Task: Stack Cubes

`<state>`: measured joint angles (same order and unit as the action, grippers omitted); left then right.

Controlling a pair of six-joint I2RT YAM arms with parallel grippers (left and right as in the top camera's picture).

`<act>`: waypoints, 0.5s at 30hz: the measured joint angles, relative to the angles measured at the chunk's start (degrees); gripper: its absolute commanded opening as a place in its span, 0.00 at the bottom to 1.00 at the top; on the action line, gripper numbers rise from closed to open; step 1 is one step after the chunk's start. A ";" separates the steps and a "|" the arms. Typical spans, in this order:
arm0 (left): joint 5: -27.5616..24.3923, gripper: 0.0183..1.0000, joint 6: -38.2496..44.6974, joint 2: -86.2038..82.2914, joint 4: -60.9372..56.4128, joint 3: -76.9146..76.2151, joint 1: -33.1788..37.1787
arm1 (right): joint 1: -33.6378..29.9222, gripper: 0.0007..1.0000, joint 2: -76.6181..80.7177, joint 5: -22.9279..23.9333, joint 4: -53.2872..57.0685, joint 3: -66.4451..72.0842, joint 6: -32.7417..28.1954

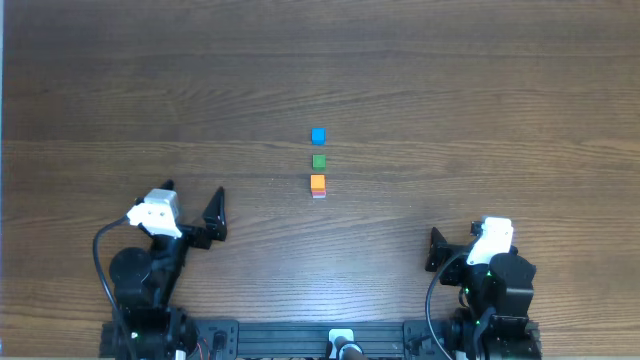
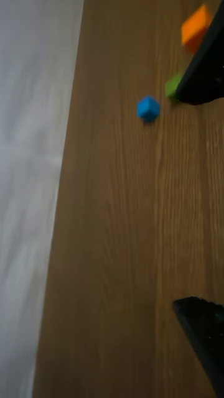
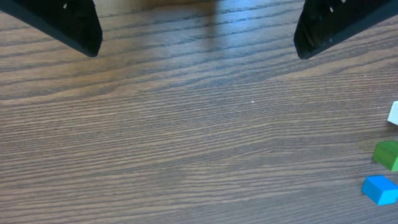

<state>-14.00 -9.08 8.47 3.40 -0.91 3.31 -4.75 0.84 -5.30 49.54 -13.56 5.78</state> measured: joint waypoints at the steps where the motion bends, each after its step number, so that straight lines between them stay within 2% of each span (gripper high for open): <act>1: 1.05 1.00 0.02 0.09 0.11 0.00 0.00 | 0.00 0.99 0.00 0.00 0.00 -0.02 0.02; 6: 4.44 1.00 0.28 0.13 0.13 0.00 0.00 | 0.00 0.99 0.00 0.00 0.00 -0.02 0.00; 15: 5.75 1.00 2.71 0.17 -2.14 0.04 -0.68 | 0.00 0.99 0.00 0.00 0.00 -0.02 -0.02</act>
<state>-8.25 -6.37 8.64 1.26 -0.86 2.63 -4.75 0.84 -5.30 49.54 -13.58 5.76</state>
